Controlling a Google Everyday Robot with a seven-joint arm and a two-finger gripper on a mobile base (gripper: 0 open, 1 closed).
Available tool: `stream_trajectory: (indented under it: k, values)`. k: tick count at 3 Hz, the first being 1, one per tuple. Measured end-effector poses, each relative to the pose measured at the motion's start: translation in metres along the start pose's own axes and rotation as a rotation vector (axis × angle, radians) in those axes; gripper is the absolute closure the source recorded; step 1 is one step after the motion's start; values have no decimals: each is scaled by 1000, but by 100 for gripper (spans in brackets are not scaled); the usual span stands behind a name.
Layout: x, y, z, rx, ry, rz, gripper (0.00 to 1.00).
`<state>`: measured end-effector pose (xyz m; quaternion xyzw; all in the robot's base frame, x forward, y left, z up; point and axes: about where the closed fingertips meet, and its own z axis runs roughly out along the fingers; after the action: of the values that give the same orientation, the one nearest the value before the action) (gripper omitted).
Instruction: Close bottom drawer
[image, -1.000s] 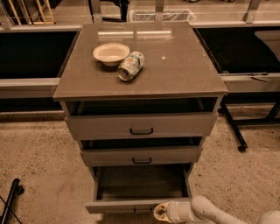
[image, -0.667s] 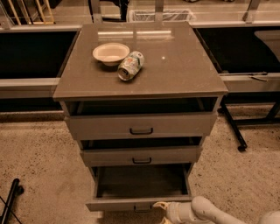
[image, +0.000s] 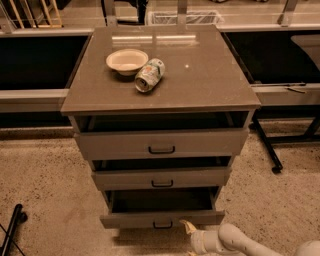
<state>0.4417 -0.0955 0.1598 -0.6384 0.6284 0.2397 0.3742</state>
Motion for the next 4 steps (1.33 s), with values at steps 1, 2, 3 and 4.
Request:
stream_trajectory:
  k: [1,2,3,4]
  values:
    - [-8,1,2,-20,9,-21,0]
    - [-2,-20,9,-53,14,-53,27]
    - [1,-36,11,-91,-4,-126,50]
    - [15,-52,10,-84,-35,-182,79]
